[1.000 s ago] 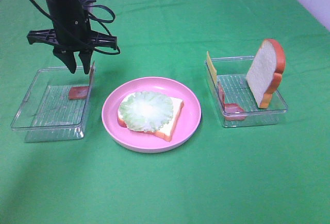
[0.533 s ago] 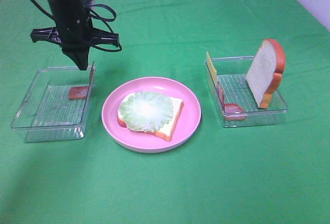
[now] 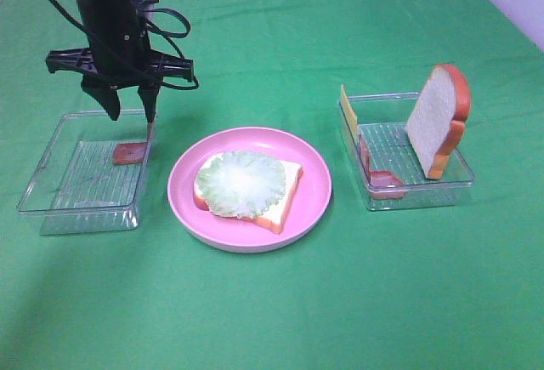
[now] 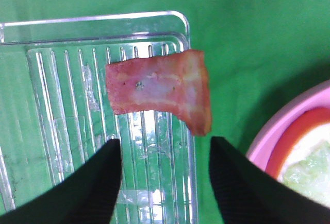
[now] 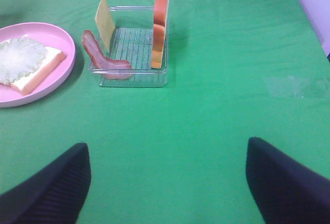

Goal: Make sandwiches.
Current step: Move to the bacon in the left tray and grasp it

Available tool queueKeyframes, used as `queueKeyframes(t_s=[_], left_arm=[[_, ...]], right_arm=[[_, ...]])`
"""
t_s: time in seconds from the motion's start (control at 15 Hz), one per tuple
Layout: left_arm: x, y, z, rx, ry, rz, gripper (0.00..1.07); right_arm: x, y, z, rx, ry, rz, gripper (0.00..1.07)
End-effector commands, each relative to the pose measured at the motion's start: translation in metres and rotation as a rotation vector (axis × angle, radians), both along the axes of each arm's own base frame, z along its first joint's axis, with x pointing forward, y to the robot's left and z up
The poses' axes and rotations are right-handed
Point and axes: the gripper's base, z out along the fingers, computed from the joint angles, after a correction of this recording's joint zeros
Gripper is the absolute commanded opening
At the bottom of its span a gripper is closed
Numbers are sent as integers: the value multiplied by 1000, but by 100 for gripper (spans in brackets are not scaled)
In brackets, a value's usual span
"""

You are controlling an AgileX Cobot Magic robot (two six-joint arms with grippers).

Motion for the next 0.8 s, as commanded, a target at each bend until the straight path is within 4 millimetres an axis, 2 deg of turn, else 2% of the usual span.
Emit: queueKeyframes(t_s=[0.07, 0.4, 0.6, 0.8], left_arm=[[3, -1, -1, -13, -34, 5, 68], [9, -8, 0, -94, -97, 15, 67], [6, -6, -2, -74, -69, 14, 61], [7, -7, -16, -67, -34, 17, 60]], right_arm=[[-1, 0, 0, -12, -10, 0, 78], [-1, 0, 0, -12, -10, 0, 78], [-1, 0, 0, -12, -10, 0, 78], [-1, 0, 0, -12, -10, 0, 78]])
